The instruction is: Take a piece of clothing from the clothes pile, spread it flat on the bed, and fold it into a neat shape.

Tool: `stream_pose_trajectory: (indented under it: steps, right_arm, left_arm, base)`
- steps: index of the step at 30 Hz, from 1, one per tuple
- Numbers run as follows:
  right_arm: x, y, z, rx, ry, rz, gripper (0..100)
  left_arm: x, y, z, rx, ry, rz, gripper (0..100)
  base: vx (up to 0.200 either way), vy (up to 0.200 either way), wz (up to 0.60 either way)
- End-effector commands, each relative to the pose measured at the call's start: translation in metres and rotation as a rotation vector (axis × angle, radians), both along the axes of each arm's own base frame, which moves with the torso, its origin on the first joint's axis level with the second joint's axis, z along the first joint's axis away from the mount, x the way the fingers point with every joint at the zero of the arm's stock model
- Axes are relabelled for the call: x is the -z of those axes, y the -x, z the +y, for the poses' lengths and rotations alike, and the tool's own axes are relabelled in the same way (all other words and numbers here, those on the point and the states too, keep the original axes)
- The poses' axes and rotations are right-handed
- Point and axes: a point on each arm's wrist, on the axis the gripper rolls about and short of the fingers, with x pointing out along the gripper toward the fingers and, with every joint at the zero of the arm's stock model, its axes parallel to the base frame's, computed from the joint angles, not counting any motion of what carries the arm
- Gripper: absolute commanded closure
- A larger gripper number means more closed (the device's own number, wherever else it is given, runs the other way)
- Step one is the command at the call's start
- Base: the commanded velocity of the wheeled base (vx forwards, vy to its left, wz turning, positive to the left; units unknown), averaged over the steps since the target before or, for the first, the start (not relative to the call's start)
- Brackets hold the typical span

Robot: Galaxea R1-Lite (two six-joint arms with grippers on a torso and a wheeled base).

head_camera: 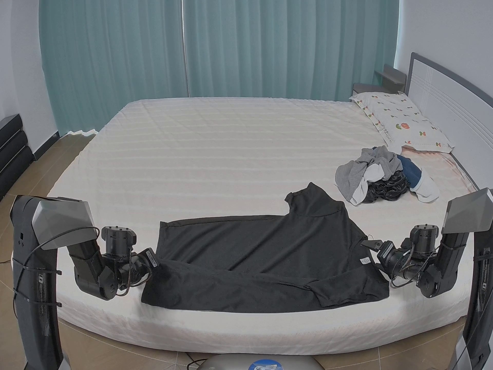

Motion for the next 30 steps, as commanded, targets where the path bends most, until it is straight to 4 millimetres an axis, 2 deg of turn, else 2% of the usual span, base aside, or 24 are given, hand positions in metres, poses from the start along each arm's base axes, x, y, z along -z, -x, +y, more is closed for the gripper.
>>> stream_pose_trajectory:
  steps: [1,12,18,23,30]
  right_arm:
    - [-0.004,0.0,0.0,-0.001,0.0,-0.013,0]
    - [-0.01,0.001,0.0,-0.025,0.053,-0.078,0]
    - [-0.011,-0.006,0.0,-0.083,0.131,-0.117,0]
    - [0.001,-0.012,0.005,-0.175,0.175,-0.053,0]
    - [0.008,-0.02,0.007,-0.321,0.164,-0.08,0]
  left_arm:
    - [0.001,0.005,0.004,-0.025,-0.005,0.018,100]
    - [-0.006,0.01,0.003,-0.032,-0.002,-0.025,100]
    - [-0.024,0.01,0.003,-0.082,0.084,-0.07,100]
    - [-0.028,0.013,0.003,-0.096,0.117,-0.067,100]
    - [-0.026,0.016,0.003,-0.105,0.126,-0.053,100]
  base:
    - [0.0,0.0,0.0]
    - [0.0,0.0,0.0]
    - [0.0,0.0,0.0]
    - [0.0,0.0,0.0]
    - [0.0,0.0,0.0]
